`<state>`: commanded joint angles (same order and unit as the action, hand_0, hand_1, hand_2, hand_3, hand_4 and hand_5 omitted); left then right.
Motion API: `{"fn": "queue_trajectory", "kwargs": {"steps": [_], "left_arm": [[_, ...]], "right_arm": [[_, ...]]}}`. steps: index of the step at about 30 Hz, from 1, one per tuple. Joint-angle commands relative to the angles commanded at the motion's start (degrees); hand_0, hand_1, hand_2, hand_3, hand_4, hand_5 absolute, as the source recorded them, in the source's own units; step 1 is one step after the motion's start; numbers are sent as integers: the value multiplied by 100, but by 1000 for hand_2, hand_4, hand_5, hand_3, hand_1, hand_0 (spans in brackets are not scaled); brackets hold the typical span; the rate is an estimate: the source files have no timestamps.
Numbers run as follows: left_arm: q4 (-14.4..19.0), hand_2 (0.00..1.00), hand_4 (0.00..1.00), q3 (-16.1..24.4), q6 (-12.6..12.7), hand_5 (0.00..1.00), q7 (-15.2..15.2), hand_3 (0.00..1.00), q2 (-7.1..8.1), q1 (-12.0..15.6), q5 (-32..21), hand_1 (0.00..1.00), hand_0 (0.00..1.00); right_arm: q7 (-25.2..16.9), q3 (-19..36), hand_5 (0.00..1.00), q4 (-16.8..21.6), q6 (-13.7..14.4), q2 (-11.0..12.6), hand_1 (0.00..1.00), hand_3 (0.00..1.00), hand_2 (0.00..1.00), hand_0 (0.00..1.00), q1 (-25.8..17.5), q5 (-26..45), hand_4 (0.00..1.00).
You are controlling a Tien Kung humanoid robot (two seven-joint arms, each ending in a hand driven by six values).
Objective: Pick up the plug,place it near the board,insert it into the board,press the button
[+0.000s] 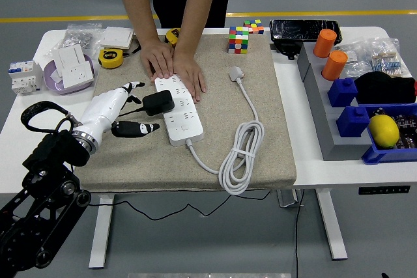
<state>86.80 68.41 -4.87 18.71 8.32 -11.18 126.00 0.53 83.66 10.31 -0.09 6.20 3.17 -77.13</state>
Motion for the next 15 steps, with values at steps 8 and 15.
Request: {"fn": "queue_trajectory", "kwargs": {"steps": [8, 15], "left_arm": [[-165, 148, 597, -386, -174, 45, 66, 873, 67, -216, -46, 64, 193], [-372, 130, 578, -858, -355, 2, 150, 858, 145, -426, -190, 38, 170]], "right_arm": [[1, -24, 998, 0, -5, 3, 800, 796, 778, 921, 9, 19, 998], [-2, -43, 998, 0, -3, 15, 800, 796, 777, 921, 41, 41, 998]]}}
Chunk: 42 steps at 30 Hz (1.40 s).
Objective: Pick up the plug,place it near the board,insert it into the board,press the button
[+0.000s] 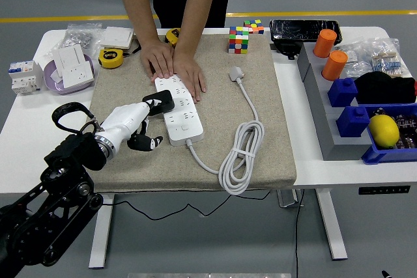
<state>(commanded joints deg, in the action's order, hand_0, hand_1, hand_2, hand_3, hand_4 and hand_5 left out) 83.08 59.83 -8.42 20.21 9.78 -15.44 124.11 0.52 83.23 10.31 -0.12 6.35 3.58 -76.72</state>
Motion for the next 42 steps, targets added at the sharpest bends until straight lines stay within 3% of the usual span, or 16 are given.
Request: {"fn": "queue_trajectory", "kwargs": {"steps": [15, 28, 42], "left_arm": [[-246, 125, 621, -526, -56, 2, -2, 848, 5, -176, -154, 35, 165], [-459, 126, 622, -565, -83, 2, -15, 849, -222, -231, -144, 34, 165], [-660, 127, 623, -565, -106, 2, -29, 846, -228, -315, -103, 34, 167]], "right_arm": [[5, 6, 998, 0, 0, 2, 800, 795, 777, 918, 23, 1, 998], [5, -3, 998, 0, -2, 6, 800, 796, 777, 919, 28, -3, 998], [1, 5, 998, 0, -1, 5, 799, 795, 777, 919, 38, -2, 998]]}}
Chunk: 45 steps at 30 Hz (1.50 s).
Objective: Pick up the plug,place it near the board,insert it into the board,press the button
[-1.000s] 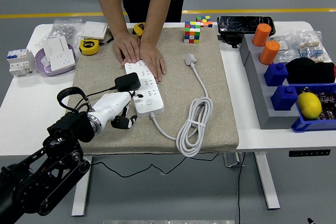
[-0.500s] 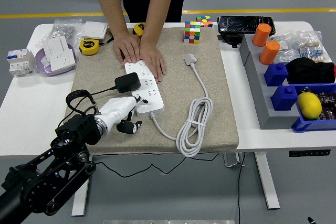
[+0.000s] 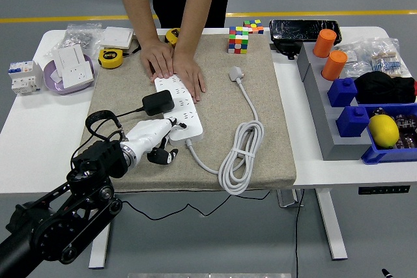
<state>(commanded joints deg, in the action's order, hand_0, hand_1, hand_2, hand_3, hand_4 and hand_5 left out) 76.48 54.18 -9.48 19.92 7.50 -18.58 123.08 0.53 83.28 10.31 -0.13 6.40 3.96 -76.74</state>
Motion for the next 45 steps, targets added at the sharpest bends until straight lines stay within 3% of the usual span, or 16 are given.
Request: {"fn": "queue_trajectory", "kwargs": {"steps": [18, 30, 31, 32, 36, 37, 38, 41, 43, 44, 45], "left_arm": [[-9, 127, 625, -43, -33, 2, -38, 825, 21, -33, 10, 34, 167], [948, 128, 628, 621, 1, 2, -127, 757, 79, -164, 61, 35, 167], [1004, 128, 628, 697, 83, 2, -126, 757, 76, -214, 137, 35, 167], [1019, 208, 659, 738, 138, 2, -140, 602, 73, -242, 182, 113, 235], [848, 208, 659, 991, 526, 2, -359, 602, 3, -426, 357, 113, 235], [680, 208, 659, 1044, 765, 2, -488, 602, -22, -514, 212, 113, 235], [546, 572, 761, 1088, 971, 3, -566, 548, -39, -574, 145, 595, 490], [140, 572, 761, 1204, 1371, 3, -808, 548, -106, -752, -115, 595, 490], [-189, 572, 761, 1281, 1373, 3, -866, 548, -153, -847, -297, 595, 490], [-351, 930, 998, 1353, 1250, 608, -805, 869, -197, -922, -311, 991, 981], [-566, 930, 998, 1420, 1074, 608, -726, 869, -235, -984, -271, 991, 981]], "right_arm": [[-1, 27, 998, 0, 5, -14, 799, 795, 777, 920, 5, 1, 998], [8, 28, 998, 0, 3, -28, 799, 796, 777, 919, -6, -19, 998], [6, 16, 998, 0, 2, -27, 799, 796, 777, 919, -4, -13, 998], [5, 12, 998, 0, 2, -27, 799, 795, 777, 919, -3, -11, 998], [13, 7, 998, 0, 0, -29, 799, 795, 777, 919, 6, -23, 998], [13, 4, 998, 0, 1, -32, 799, 795, 777, 919, 6, -18, 998], [16, 2, 998, 0, -2, -33, 799, 796, 778, 919, 8, -21, 998], [24, 2, 998, 0, -1, -32, 799, 796, 778, 919, 5, -27, 998], [29, 3, 998, 0, 0, -31, 799, 796, 778, 919, 1, -33, 998], [34, 5, 998, 0, -1, -31, 799, 796, 777, 919, -1, -43, 998], [40, 10, 998, 0, -3, -32, 799, 796, 777, 919, 0, -55, 998]]}}
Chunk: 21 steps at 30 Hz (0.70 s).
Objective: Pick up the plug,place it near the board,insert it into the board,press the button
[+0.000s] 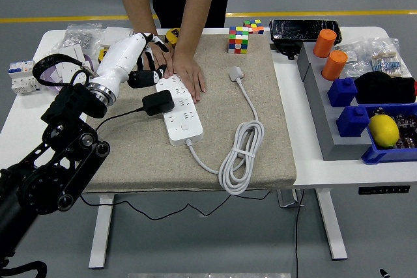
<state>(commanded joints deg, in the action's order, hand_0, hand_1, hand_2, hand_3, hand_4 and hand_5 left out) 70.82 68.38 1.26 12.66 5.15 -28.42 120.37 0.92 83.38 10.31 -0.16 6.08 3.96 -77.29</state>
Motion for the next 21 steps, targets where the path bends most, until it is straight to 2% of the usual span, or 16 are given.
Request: {"fn": "queue_trajectory", "kwargs": {"steps": [1, 4, 5, 9, 10, 11, 16, 17, 21], "left_arm": [[-177, 930, 998, 45, -125, 608, 46, 869, -27, -42, 41, 991, 981], [-645, 930, 998, 114, -263, 608, 69, 869, -99, -128, -17, 991, 981], [-757, 987, 998, 131, -297, 863, 73, 940, -126, -141, -58, 998, 998], [-1058, 987, 998, 181, -451, 863, 88, 940, -219, -160, -192, 998, 998], [-1083, 987, 998, 174, -474, 863, 85, 940, -227, -160, -213, 998, 998], [-1121, 959, 998, 145, -524, 936, 85, 927, -237, -164, -257, 998, 998], [-1248, 959, 998, 8, -566, 936, 57, 927, -256, -193, -279, 998, 998], [-1298, 835, 998, -33, -540, 880, 26, 842, -268, -200, -274, 904, 881], [-1460, 835, 998, -199, -484, 880, -75, 842, -286, -215, -215, 904, 881]], "right_arm": [[-1, -5, 998, 0, 0, -1, 799, 796, 777, 919, 2, 3, 998], [-8, -56, 998, 0, 0, -3, 799, 796, 777, 919, 10, 49, 998], [-5, -58, 998, 0, 3, -4, 799, 796, 777, 918, 13, 54, 998], [4, -67, 998, 0, 3, -2, 799, 796, 777, 918, 13, 64, 998], [10, -56, 998, 0, 4, -1, 799, 796, 777, 918, 12, 53, 998], [16, -51, 998, 0, 7, 2, 800, 796, 777, 918, 11, 54, 998], [18, -79, 998, 0, 13, 9, 800, 796, 777, 918, 26, 90, 998], [17, -87, 998, 0, 12, 8, 799, 796, 777, 918, 31, 96, 998], [11, -102, 998, 0, 16, 3, 799, 796, 777, 918, 40, 110, 998]]}}
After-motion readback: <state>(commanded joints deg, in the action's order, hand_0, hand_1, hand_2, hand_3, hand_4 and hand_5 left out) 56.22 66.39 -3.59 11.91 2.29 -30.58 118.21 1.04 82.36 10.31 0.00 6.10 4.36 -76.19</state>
